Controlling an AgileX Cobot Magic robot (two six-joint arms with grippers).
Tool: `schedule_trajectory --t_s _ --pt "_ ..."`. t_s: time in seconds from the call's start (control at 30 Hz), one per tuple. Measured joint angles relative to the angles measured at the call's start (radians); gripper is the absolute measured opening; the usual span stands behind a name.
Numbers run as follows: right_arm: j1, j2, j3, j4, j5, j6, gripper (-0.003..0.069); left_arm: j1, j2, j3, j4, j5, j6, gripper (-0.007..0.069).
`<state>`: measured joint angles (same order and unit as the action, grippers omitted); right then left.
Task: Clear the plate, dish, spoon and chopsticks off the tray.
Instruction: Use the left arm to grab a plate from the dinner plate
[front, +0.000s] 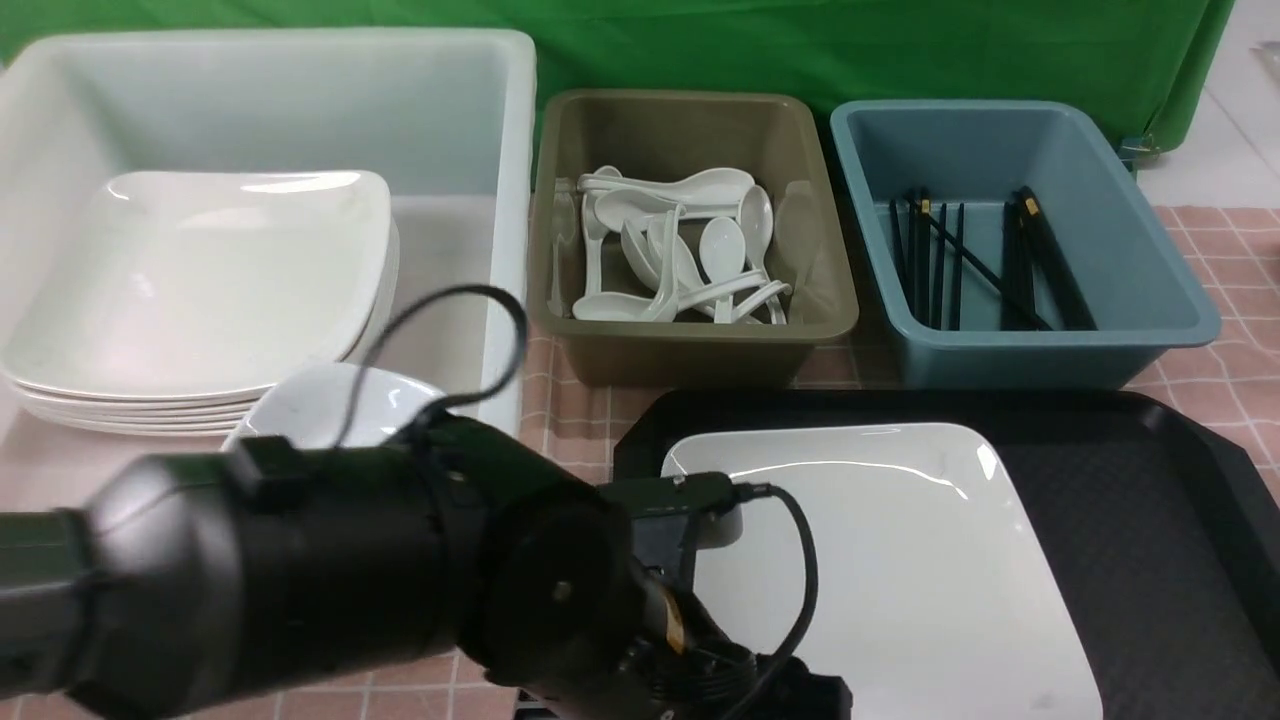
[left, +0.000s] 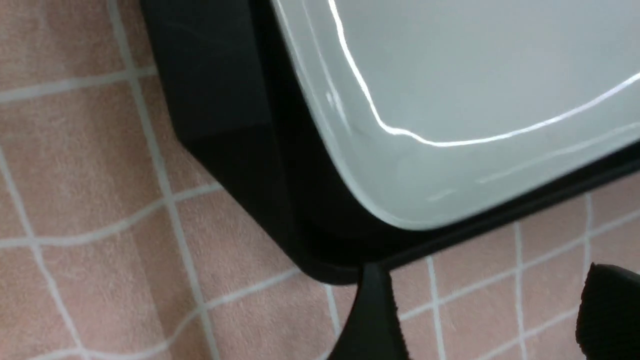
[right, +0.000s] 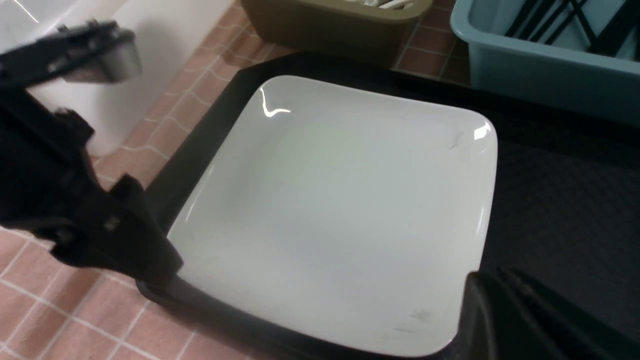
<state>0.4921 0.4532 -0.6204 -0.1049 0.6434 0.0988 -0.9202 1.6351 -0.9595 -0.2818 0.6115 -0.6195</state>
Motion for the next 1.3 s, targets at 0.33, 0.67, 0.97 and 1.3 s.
schedule_trajectory --t_s 0.33,0.67,0.97,1.3 --pt "0.0 0.0 0.0 0.0 0.0 0.002 0.003 -0.001 0.104 0.0 0.037 -0.102 -0.067 0.0486" --pt "0.0 0.0 0.0 0.0 0.0 0.002 0.003 -0.001 0.151 0.0 0.043 -0.272 -0.073 0.0486" --pt "0.0 0.0 0.0 0.0 0.001 0.003 0.003 0.021 0.216 0.0 0.033 -0.527 -0.097 0.0486" --pt "0.0 0.0 0.0 0.0 0.003 0.019 0.003 0.024 0.223 -0.005 -0.187 -0.488 -0.098 0.0486"
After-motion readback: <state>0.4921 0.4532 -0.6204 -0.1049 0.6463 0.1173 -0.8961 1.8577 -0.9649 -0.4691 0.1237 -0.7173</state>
